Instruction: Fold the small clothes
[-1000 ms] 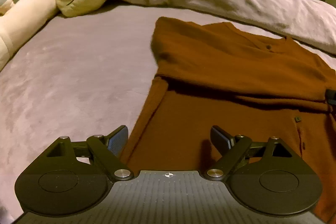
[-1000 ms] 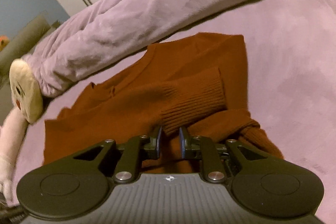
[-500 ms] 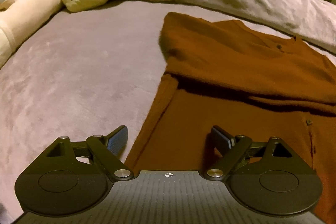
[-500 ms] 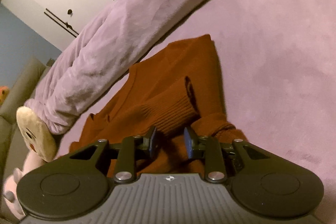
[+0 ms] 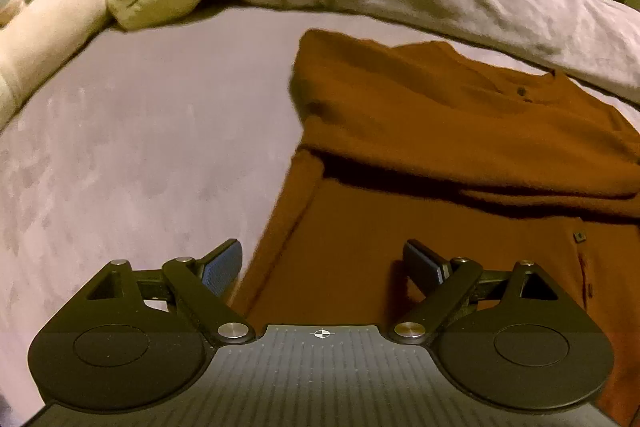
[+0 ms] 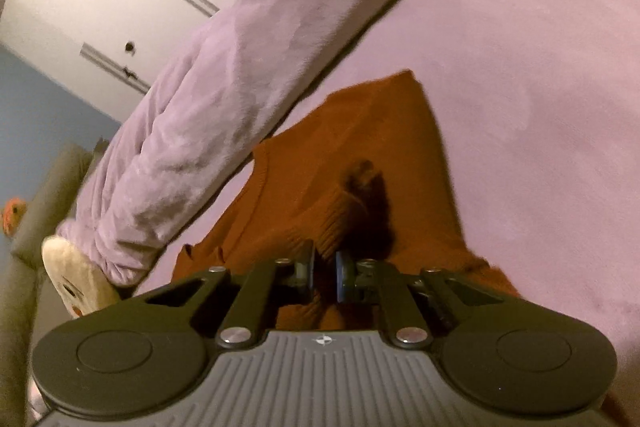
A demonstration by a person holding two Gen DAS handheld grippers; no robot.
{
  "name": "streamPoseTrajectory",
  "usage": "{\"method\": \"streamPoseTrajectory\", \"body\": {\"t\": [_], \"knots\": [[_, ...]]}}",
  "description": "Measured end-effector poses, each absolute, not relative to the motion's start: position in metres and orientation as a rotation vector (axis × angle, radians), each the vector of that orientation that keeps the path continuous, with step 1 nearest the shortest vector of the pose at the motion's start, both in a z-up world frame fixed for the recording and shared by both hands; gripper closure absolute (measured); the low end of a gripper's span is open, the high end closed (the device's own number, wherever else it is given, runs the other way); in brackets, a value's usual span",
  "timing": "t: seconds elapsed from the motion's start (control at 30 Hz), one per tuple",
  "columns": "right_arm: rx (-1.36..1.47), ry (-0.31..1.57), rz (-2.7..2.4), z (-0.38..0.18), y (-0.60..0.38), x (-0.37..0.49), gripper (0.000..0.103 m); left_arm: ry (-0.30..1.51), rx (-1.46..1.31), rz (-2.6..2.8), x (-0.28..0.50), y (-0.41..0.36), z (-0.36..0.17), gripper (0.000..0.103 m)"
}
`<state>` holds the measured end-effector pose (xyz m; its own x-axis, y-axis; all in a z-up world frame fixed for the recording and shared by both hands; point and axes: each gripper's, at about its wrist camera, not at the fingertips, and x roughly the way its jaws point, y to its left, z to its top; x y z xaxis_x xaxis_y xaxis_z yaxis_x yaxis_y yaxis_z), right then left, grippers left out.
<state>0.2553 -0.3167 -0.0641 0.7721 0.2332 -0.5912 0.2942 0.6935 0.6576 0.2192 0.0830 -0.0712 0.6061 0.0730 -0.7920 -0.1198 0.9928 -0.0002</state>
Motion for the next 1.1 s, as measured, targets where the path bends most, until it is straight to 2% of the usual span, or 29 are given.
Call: {"method": "streamPoseTrajectory", "body": {"t": [0.2,0.3,0.4,0.53,0.6,0.7,0.8,0.83,0.9,1.1], "knots": [[0.466,0.618,-0.173,-0.041,-0.308,0.240,0.095,0.886,-0.053,0.131,0.233,0.089,-0.062,0.011],[0.466,0.688,-0.177,-0.053,-0.314,0.247,0.083,0.859,-0.054,0.133,0.241,0.089,-0.054,0.011],[0.456,0.640,-0.206,-0.044,-0.318,0.235,0.072,0.833,-0.053,0.133,0.252,0.086,-0.047,0.010],[0.403,0.537,-0.214,-0.024,-0.306,0.227,0.072,0.798,-0.052,0.111,0.276,0.069,-0.043,0.010],[0.382,0.557,-0.148,-0.024,-0.296,0.235,0.073,0.791,-0.043,0.094,0.290,0.057,-0.046,0.010],[0.323,0.609,-0.046,-0.031,-0.276,0.252,0.082,0.795,-0.014,0.097,0.310,0.043,-0.059,0.011],[0.248,0.648,0.024,-0.041,-0.259,0.270,0.082,0.849,0.047,0.156,0.327,0.043,-0.081,0.015],[0.235,0.673,0.029,-0.045,-0.256,0.275,0.083,0.863,0.054,0.172,0.330,0.047,-0.088,0.014],[0.171,0.699,0.012,-0.058,-0.255,0.284,0.085,0.851,0.019,0.166,0.328,0.060,-0.096,0.006],[0.100,0.665,0.005,-0.066,-0.266,0.275,0.085,0.802,0.044,0.143,0.319,0.079,-0.101,0.006]]}}
